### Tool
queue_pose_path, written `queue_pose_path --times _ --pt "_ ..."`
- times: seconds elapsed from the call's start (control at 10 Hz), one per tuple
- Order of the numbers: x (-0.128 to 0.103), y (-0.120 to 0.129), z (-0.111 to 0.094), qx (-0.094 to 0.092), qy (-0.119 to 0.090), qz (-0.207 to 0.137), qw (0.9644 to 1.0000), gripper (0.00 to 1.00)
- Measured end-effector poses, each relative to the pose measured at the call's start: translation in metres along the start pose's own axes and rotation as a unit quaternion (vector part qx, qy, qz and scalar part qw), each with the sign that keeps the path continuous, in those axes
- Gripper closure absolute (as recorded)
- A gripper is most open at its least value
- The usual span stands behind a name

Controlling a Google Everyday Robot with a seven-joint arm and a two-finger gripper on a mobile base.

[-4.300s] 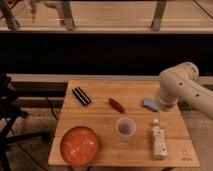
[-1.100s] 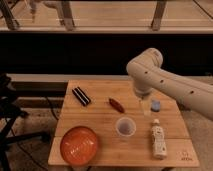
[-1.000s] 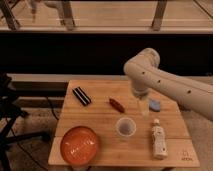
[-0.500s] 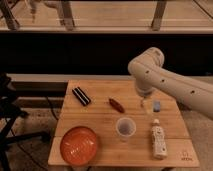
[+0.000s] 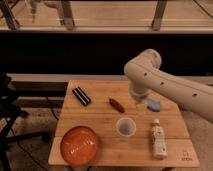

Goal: Move the arm in a circular motion

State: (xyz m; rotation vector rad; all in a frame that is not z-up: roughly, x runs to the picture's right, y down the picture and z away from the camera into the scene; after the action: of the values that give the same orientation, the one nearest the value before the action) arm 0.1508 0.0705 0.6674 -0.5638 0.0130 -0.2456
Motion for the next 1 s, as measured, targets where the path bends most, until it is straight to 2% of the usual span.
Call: queue_pose_path --times 0.2,0.4,0.8,1.0 --pt "-0.005 0.021 -0.006 0.005 -0.012 0.000 0.9999 0.20" --pt "0.006 0.031 -0.004 0.005 -0.021 0.018 0.9996 0.20" --pt "0.069 0.046 0.008 0.000 -0.031 0.079 0.9964 0.20" --pt "0.106 0.053 0.013 -0.003 -0.032 0.117 0.9926 0.20"
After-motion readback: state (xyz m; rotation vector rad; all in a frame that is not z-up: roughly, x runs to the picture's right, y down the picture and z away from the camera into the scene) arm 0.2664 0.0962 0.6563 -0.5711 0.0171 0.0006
